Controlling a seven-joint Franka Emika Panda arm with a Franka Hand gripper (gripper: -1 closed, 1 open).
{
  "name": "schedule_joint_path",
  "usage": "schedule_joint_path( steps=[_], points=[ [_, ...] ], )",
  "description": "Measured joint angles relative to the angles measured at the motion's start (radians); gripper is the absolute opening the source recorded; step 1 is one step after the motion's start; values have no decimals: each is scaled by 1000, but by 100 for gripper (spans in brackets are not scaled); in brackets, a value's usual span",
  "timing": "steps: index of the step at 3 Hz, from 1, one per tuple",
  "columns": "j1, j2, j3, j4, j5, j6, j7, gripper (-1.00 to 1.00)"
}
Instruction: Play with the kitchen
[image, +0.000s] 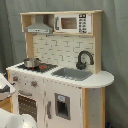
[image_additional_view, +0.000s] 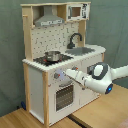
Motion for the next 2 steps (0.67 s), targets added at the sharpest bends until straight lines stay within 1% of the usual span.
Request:
schedule_joint_path(
  steps=[1,2],
  points=[
    [59,1,-67,-17,10,-8,-58,100],
    [107,1,-151,-41,25,-9,-92,100]
  ],
)
